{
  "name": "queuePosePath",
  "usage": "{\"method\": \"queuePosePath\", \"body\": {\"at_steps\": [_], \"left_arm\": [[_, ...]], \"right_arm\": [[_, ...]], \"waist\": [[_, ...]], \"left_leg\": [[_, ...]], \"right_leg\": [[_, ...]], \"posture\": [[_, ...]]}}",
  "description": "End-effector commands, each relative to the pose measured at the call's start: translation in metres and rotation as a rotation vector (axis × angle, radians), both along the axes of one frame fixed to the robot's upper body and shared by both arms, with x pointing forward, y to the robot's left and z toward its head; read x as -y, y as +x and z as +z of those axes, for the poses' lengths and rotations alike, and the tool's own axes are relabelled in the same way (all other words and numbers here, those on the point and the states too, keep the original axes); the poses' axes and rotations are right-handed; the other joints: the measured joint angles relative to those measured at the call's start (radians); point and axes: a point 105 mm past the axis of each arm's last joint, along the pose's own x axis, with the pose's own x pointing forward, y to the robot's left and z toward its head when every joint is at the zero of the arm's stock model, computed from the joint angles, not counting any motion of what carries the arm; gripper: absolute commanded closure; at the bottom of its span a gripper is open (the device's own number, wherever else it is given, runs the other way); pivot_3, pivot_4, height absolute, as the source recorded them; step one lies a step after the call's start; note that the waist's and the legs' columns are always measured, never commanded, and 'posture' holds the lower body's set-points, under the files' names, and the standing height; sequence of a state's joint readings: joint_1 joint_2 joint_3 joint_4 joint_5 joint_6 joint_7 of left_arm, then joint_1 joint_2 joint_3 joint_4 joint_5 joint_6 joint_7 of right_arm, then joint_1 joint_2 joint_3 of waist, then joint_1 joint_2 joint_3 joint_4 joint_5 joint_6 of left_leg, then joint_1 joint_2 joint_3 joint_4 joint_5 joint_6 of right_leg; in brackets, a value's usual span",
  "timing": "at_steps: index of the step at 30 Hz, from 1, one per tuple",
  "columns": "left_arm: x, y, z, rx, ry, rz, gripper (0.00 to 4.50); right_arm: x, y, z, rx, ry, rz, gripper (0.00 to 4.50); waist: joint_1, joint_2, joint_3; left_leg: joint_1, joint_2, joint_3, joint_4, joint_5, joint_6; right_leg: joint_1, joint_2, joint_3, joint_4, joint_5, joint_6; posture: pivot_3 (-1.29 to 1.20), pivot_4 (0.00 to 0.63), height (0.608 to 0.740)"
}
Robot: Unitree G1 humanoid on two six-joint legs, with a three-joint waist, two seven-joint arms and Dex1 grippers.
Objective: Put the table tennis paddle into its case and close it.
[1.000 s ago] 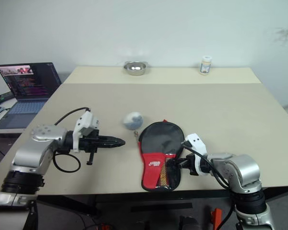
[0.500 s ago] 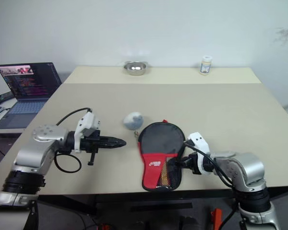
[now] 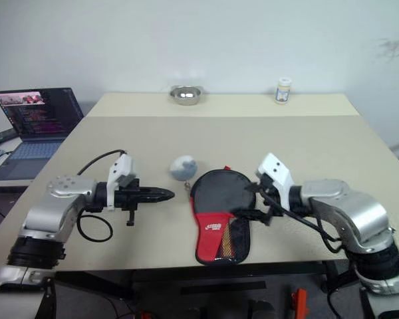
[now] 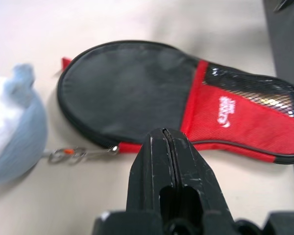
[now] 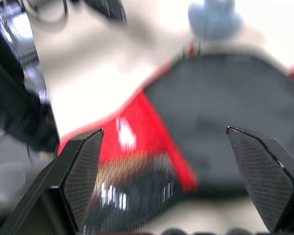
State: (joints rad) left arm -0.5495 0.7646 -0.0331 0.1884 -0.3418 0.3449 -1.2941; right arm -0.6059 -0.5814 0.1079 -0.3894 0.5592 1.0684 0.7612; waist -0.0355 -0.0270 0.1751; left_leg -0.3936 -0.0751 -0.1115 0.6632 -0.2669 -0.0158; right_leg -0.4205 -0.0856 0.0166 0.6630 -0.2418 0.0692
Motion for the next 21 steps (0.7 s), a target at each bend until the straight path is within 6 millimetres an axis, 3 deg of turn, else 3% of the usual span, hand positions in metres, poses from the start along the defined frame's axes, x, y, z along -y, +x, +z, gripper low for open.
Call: {"method": "queuePosePath", "body": {"at_steps": [1,6,12,21], "left_arm": [[-0.009,0.018,0.013,0.049,-0.031,0.111,3.9],[-0.019,0.04,0.026,0.111,-0.111,0.225,2.18],[-0.029,0.07,0.037,0.162,-0.182,0.372,0.06],[-0.003,0.1,0.026,0.141,-0.111,0.343,0.06]], "right_arm": [[-0.026,0.019,-0.017,0.027,0.034,-0.039,0.0],[-0.046,0.026,-0.046,0.008,0.033,-0.061,0.0],[-0.059,0.019,-0.062,0.015,-0.004,-0.034,0.0],[-0.067,0.018,-0.064,0.03,-0.014,-0.021,0.0]], "waist": [[0.002,0.0,0.0],[0.004,0.0,0.0],[0.004,0.0,0.0],[0.003,0.0,0.0]], "left_leg": [[0.001,0.0,0.0,0.0,0.0,0.0],[-0.001,-0.001,0.0,0.001,0.002,-0.003],[-0.003,-0.001,-0.001,0.001,0.002,-0.004],[-0.003,-0.002,-0.001,0.001,0.002,-0.004]], "right_leg": [[0.0,0.0,0.0,0.0,0.0,0.0],[-0.002,0.0,0.0,0.0,0.0,0.0],[-0.003,0.0,0.0,0.0,0.0,0.0],[-0.003,0.0,-0.001,0.0,0.0,0.0]], "posture": [[0.0,0.15,0.74],[0.0,0.15,0.74],[0.0,0.15,0.74],[0.0,0.15,0.74]]}}
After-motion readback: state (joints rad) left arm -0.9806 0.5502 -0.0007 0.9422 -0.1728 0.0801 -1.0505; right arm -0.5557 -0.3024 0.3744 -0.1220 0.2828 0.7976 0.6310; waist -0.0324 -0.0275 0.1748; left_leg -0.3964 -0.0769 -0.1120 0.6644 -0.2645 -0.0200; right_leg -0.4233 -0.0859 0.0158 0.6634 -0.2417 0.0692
